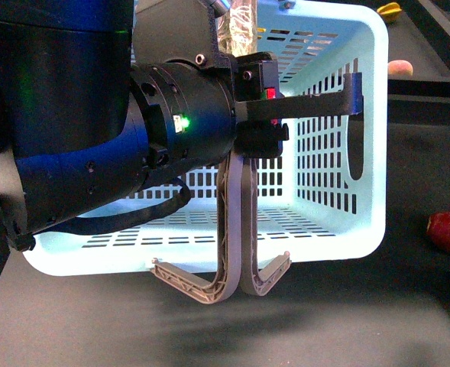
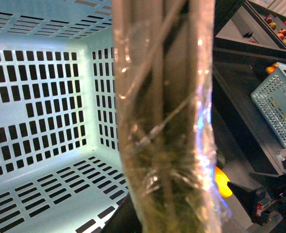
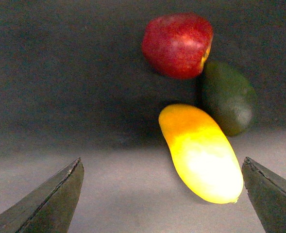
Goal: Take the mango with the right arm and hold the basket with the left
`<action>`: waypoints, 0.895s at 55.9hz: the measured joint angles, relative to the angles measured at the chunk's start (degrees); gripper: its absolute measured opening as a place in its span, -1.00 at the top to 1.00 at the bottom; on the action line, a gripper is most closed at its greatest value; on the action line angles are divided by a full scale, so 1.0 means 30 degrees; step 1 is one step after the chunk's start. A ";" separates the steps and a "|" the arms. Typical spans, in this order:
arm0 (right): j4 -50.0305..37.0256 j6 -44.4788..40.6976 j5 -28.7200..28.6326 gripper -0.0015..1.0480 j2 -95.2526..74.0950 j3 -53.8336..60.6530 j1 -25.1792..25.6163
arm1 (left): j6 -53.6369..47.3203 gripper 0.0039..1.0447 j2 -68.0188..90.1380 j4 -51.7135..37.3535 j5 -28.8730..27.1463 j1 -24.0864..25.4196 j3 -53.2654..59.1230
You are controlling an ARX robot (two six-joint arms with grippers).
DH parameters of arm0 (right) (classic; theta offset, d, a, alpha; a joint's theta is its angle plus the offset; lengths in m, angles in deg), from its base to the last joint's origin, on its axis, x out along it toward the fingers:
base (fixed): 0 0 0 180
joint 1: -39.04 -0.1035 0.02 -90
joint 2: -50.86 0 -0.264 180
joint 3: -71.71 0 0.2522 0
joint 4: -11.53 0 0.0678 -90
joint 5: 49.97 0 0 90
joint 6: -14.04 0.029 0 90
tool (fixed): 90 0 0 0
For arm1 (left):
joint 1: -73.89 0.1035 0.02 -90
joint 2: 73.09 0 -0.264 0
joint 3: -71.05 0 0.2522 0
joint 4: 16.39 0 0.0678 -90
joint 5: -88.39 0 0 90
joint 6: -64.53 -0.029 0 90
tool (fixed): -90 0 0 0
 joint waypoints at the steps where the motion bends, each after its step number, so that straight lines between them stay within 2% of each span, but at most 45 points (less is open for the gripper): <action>1: 0.0036 -0.0029 0.0000 -0.85 -0.0197 -0.0131 0.0051 | 0.0000 0.89 0.0000 0.0000 0.0000 0.0000 0.0000; 27: 0.2419 0.0175 0.1515 -0.85 -0.5217 -0.5333 0.1020 | 0.0000 0.89 0.0000 0.0000 -0.0015 0.0000 0.0000; 50: 0.4211 0.0685 0.2280 -0.85 -0.7257 -0.8437 0.0809 | 0.0000 0.89 0.0000 0.0000 -0.0007 0.0000 0.0000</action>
